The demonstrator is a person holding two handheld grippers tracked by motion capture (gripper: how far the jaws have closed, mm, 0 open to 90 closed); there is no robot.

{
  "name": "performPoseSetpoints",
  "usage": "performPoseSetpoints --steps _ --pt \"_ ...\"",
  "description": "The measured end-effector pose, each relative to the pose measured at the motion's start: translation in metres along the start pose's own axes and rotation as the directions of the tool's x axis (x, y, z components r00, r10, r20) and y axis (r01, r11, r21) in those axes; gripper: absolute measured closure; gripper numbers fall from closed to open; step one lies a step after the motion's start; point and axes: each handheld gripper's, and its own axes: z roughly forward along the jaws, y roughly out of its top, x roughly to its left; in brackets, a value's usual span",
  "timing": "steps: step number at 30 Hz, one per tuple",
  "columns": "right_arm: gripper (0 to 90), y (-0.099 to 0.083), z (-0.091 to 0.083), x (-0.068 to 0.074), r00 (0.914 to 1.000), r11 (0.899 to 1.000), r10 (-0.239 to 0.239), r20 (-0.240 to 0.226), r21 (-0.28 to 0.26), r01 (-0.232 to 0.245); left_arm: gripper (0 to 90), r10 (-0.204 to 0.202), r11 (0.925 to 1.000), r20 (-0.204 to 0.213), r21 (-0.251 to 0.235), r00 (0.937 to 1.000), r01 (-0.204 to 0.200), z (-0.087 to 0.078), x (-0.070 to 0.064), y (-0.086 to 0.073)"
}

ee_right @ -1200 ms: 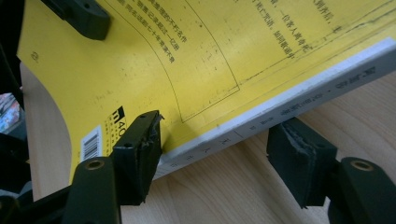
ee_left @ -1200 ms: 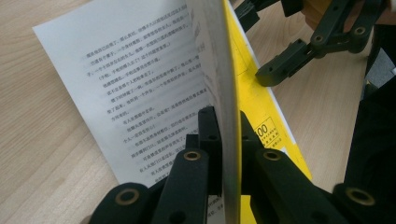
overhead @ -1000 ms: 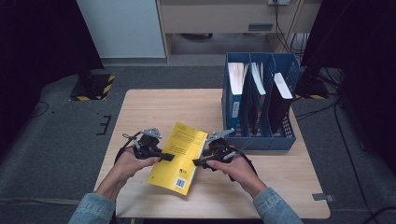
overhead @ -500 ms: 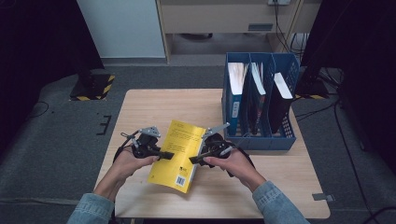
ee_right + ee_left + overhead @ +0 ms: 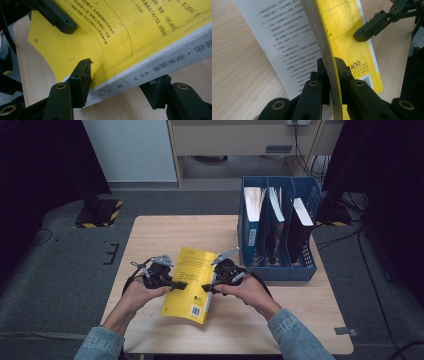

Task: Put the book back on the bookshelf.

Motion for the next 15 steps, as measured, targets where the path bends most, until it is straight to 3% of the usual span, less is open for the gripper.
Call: performPoseSetpoints --steps 15 --pt "48.1 0.011 -0.012 0.0 0.9987 0.999 -0.044 0.027 0.01 0.044 84.8 0.02 0.9994 -0.023 -0.029 0.9995 -0.021 -0.001 -0.004 0.004"
